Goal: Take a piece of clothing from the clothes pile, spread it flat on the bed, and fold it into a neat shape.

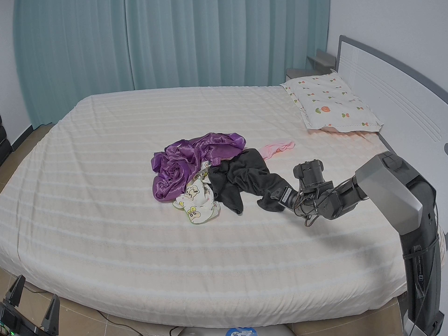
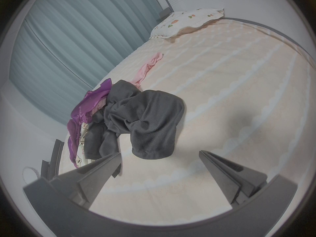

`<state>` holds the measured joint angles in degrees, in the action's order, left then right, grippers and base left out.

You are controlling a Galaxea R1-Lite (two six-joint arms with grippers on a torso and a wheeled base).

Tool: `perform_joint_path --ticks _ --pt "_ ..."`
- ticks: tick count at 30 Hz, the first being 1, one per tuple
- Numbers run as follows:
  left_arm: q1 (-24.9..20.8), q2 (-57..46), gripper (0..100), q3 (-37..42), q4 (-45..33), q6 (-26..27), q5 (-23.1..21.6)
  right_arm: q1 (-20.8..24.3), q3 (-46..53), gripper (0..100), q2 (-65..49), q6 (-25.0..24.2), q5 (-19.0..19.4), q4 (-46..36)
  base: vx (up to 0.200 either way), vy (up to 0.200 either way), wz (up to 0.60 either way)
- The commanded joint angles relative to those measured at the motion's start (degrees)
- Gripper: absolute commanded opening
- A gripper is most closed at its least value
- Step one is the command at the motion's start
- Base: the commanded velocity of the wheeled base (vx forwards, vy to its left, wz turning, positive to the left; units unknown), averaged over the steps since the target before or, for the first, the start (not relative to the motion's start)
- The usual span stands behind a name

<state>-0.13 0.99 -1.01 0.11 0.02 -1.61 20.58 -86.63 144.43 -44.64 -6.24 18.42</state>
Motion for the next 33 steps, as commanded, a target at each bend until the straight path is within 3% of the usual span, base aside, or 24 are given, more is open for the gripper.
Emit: perform_joint_path --ticks 1,9,13,14,25,29,33 --pt "0.05 -0.28 100 0.92 -0.02 -0.11 0.03 0.25 -4.60 100 4.54 -0.27 -0.17 0.12 0.000 0.000 0.00" --pt "0.05 -0.28 100 0.92 -0.02 -0.29 0.03 -0.71 -16.65 100 10.96 -0.45 -0.26 -0.49 0.000 0.000 0.00" --pt "0.05 -0.37 100 0.92 -0.02 -0.46 0.03 -0.54 -21.74 100 13.51 -0.45 -0.17 -4.71 0.000 0.000 0.00" --pt "0.05 -0.37 100 0.92 -0.02 -0.46 0.03 -0.45 -22.97 0 14.12 -0.53 -0.17 -5.76 0.000 0.000 0.00" --pt "0.05 -0.37 100 0.92 -0.11 0.24 0.12 -0.54 -21.57 0 12.19 -2.20 -0.26 -6.55 0.000 0.000 0.00" --pt "0.05 -0.37 100 0.92 -0.11 0.42 0.20 -0.45 -14.54 0 7.00 -4.75 0.27 -5.76 0.000 0.000 0.00" --pt "0.05 -0.37 100 0.05 1.21 -0.73 0.38 -0.36 3.31 0 -3.81 -5.90 3.96 4.17 0.000 0.000 0.00"
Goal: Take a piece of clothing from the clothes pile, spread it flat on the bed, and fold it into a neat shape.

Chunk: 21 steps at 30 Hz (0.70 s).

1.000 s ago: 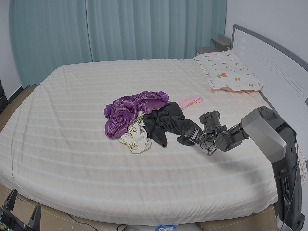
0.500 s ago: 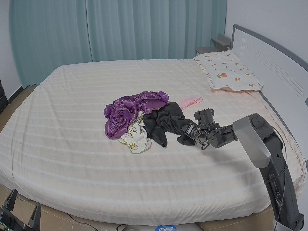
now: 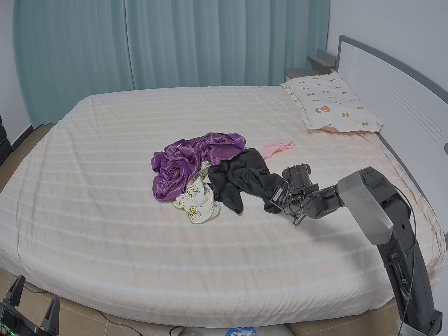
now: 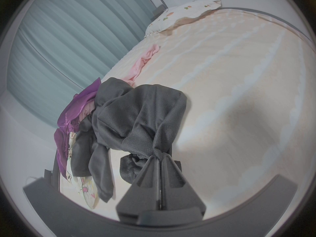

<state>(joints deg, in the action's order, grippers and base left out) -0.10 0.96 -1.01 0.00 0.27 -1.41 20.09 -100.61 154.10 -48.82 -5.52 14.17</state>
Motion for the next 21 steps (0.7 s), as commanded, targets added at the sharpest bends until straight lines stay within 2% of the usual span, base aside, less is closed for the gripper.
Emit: perform_joint_path --ticks 1,2,3,4,5,6,8,13,14,15,16,17,21 --pt "-0.08 0.00 100 -2.15 2.37 -1.94 0.10 0.12 20.28 0 -14.97 -1.71 3.94 10.62 0.000 0.000 0.00" --pt "-0.08 0.44 100 -4.53 3.25 -2.90 0.10 0.12 22.21 0 -15.94 -1.71 4.38 12.03 0.000 0.000 0.00" --pt "-0.08 4.57 100 -12.26 3.96 -6.60 -0.08 0.30 28.63 0 -19.01 -1.45 5.87 17.12 0.000 0.000 0.00" --pt "0.01 7.21 100 -13.31 3.43 -7.21 -0.52 0.39 31.18 0 -20.16 -1.45 6.58 19.41 0.000 0.000 0.00" --pt "0.01 8.18 100 -13.67 3.16 -7.21 -0.61 0.48 32.14 0 -20.60 -1.45 6.84 20.29 0.000 0.000 0.00" --pt "-0.17 14.24 100 -14.19 3.25 -4.84 -0.61 1.00 37.50 0 -22.79 -1.45 7.98 25.65 0.000 0.000 0.00" --pt "-0.52 19.43 100 -14.19 3.52 -2.64 -1.49 1.71 41.81 0 -24.20 -1.45 7.90 28.99 0.000 0.000 0.00" --pt "-1.84 35.07 100 -14.28 7.73 -1.50 -3.33 2.32 49.02 0 -27.01 -1.36 7.63 35.49 0.000 0.000 0.00" --pt "-5.00 42.02 100 -14.28 12.13 -1.94 -3.33 2.50 51.30 0 -28.68 -1.36 7.72 37.07 0.000 0.000 0.00" --pt "-5.79 43.33 100 -14.28 12.83 -2.11 -3.24 2.50 51.57 0 -28.86 -1.36 7.72 37.25 0.000 0.000 0.00" --pt "-9.92 50.37 100 -14.19 16.61 -3.43 -2.63 2.76 52.36 0 -29.91 -1.36 7.63 37.87 0.000 0.000 0.00" --pt "-12.21 54.85 100 -14.11 18.72 -4.66 -1.93 2.76 52.44 0 -30.35 -1.36 7.54 37.87 0.000 0.000 0.00" --pt "-19.77 71.63 100 -15.16 26.28 -8.44 2.73 2.85 52.71 0 -30.97 -1.36 7.46 37.87 0.000 0.000 0.00"
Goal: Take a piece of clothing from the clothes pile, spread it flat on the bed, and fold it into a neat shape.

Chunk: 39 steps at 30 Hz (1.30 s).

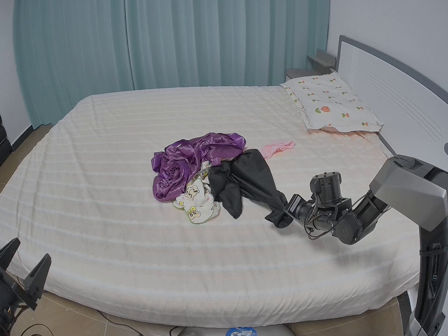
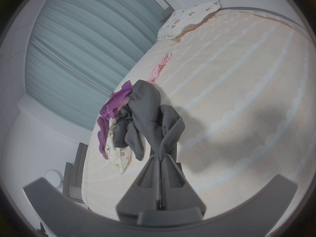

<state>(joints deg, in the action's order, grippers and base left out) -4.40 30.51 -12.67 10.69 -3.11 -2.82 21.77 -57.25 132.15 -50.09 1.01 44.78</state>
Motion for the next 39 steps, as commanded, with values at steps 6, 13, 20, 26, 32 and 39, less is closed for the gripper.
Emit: perform_joint_path --ticks 6,13,20,26,32,39 --pt "-22.58 65.99 100 -12.56 28.33 -19.92 9.76 2.66 13.65 0 -12.53 -0.09 1.10 7.96 0.000 0.000 0.00" --pt "-24.43 84.45 100 -26.27 28.33 -26.16 10.02 2.66 18.84 0 -15.34 -0.09 1.01 10.95 0.000 0.000 0.00" --pt "-26.71 97.90 100 -39.10 26.57 -29.15 10.11 2.92 25.78 0 -16.57 -0.09 1.10 17.63 0.000 0.000 0.00" --pt "-27.50 106.68 100 -53.52 18.84 -29.76 9.94 2.92 29.39 0 -17.27 -0.18 1.01 21.67 0.000 0.000 0.00" --pt "-28.82 111.61 100 -63.62 14.36 -30.73 9.85 3.10 29.74 0 -17.54 -0.18 0.92 21.76 0.000 0.000 0.00" --pt "-29.17 117.14 100 -74.35 9.35 -32.05 9.85 3.19 29.47 0 -17.54 -0.18 0.92 21.76 0.000 0.000 0.00"
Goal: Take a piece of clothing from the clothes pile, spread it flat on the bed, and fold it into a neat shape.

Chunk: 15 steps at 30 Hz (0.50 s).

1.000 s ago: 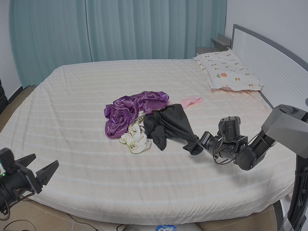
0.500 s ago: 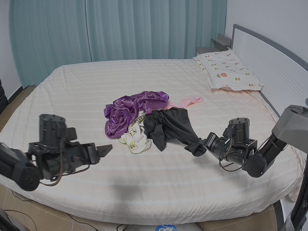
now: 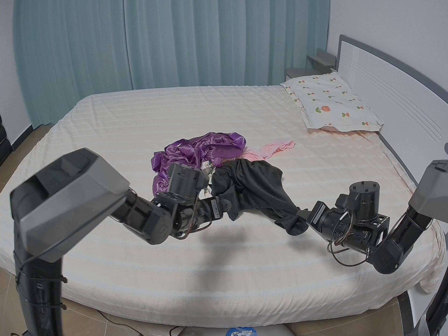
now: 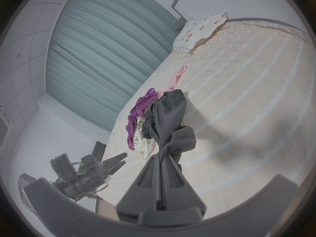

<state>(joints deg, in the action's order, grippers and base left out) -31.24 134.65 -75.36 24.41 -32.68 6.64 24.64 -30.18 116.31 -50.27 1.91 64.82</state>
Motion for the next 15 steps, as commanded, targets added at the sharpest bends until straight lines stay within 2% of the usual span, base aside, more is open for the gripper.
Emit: perform_joint_path --ticks 1,8,15 --pt "-2.33 15.56 100 -16.66 -6.30 -3.18 0.39 0.32 2.41 0 -1.61 0.00 0.02 1.72 0.000 0.000 0.00" --pt "-1.71 20.31 100 -26.68 -10.08 -4.14 0.65 0.32 2.06 0 -1.53 0.09 0.02 1.80 0.000 0.000 0.00" --pt "-1.10 22.77 100 -32.57 -12.98 -5.11 0.39 0.41 2.06 0 -1.26 0.09 0.02 2.77 0.000 0.000 0.00"
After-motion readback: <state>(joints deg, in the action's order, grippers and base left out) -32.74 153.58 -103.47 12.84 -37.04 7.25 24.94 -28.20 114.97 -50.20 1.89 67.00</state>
